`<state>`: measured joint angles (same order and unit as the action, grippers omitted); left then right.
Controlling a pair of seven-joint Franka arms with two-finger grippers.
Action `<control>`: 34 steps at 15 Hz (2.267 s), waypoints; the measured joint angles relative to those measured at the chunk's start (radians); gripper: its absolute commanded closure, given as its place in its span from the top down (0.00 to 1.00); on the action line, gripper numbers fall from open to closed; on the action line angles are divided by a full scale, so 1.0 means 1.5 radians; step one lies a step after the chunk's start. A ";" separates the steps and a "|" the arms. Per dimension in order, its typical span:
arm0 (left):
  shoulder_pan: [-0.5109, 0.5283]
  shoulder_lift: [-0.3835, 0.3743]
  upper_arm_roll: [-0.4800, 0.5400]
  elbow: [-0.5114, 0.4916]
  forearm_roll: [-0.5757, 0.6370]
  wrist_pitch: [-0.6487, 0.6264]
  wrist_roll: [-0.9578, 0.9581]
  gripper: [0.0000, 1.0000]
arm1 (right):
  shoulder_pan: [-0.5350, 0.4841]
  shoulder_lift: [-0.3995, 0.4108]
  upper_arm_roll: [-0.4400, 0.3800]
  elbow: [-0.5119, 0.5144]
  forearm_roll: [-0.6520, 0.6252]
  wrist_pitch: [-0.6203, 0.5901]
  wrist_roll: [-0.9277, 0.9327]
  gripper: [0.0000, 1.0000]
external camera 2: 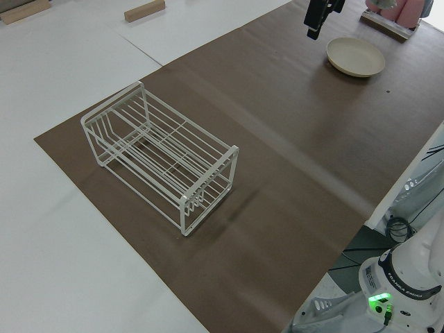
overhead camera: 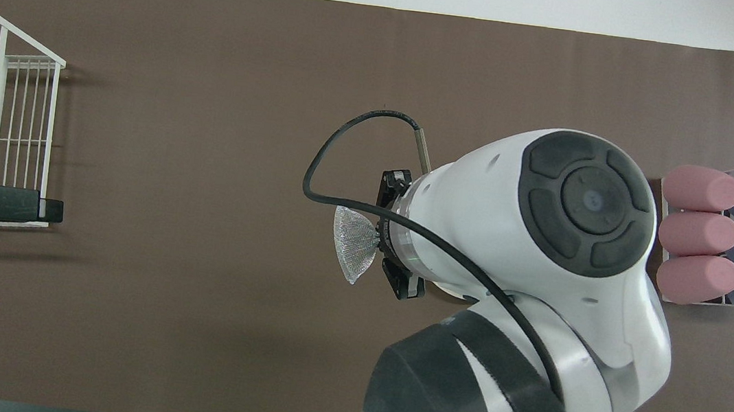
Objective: Wipe plate with sponge
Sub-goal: 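Lift the sponge off the plate and carry it toward the left gripper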
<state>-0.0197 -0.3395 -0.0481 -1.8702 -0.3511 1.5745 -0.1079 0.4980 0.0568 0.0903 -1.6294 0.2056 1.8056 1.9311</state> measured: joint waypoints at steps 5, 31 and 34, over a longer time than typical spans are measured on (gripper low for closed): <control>0.007 0.003 -0.003 -0.103 -0.225 0.075 0.006 1.00 | 0.021 0.008 0.001 0.016 0.000 0.000 0.087 0.00; -0.174 0.081 -0.011 -0.234 -0.683 0.215 0.246 0.00 | 0.047 0.024 0.000 0.029 -0.026 0.000 0.107 0.00; -0.174 0.081 -0.011 -0.234 -0.685 0.215 0.241 0.00 | 0.046 0.025 0.000 0.029 -0.026 0.000 0.107 0.00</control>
<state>-0.2811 -0.2180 -0.0641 -2.2210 -1.3788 1.8969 0.2529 0.5676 0.0946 0.0901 -1.5863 0.1666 1.8059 2.0923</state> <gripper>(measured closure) 0.956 0.894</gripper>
